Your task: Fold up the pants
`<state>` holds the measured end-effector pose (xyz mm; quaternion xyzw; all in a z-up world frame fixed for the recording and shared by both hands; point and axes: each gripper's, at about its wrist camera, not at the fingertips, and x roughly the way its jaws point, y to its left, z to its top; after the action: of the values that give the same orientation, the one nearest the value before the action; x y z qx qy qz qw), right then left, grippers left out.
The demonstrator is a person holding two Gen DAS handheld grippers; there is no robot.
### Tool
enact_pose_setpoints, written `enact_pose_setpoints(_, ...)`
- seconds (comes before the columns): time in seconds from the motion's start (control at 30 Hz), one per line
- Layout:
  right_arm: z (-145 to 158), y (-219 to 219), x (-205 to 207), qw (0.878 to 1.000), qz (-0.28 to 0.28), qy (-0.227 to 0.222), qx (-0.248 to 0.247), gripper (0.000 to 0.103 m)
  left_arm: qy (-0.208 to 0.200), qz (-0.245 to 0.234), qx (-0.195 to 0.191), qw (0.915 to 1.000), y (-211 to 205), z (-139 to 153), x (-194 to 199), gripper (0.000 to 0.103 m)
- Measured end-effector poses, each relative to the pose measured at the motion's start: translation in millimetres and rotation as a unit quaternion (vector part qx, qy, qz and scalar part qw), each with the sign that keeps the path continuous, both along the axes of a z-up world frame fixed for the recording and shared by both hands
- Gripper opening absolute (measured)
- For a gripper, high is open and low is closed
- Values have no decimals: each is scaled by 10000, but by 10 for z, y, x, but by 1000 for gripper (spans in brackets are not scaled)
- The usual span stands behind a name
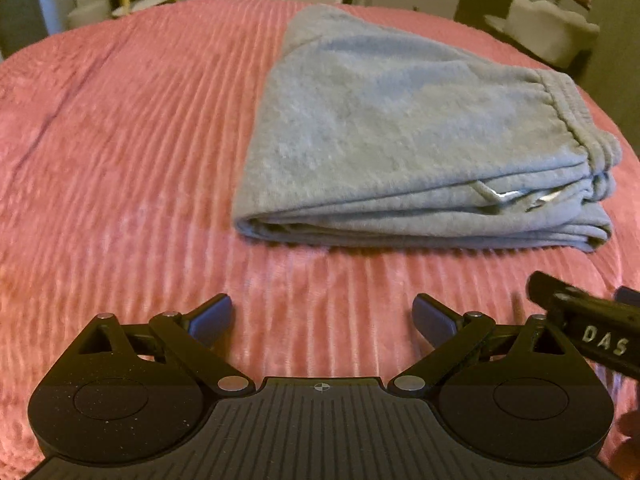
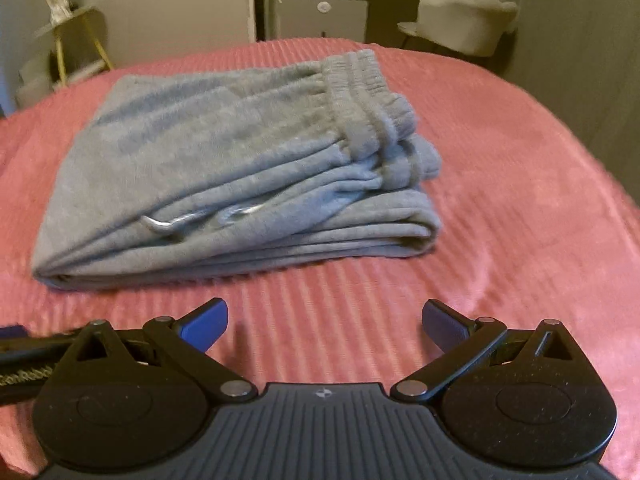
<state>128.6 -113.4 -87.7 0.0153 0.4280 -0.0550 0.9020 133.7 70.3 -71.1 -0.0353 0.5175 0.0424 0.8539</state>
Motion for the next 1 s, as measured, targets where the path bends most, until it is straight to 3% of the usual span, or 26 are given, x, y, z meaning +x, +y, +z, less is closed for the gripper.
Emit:
enact_pose_setpoints(0.1,-93,-21,-71,9998,148,-98,-26,103,67,-43,-94,9999,-15,-19,6,100)
enact_pose_setpoints(0.4,-195,18,15,9969,686,-52,-388,103,195,-33,268,9994,-137,-98,45,100)
enact_pose_setpoints(0.73,-125,-160,19,9980,586,-77,207,103,208,-146,518,9983,-225,-123,64,100)
enact_pose_setpoints(1.0,-107,-130,-25,9979,609,-144,142,103,249,-116,517,9983,-225,-125,37,100)
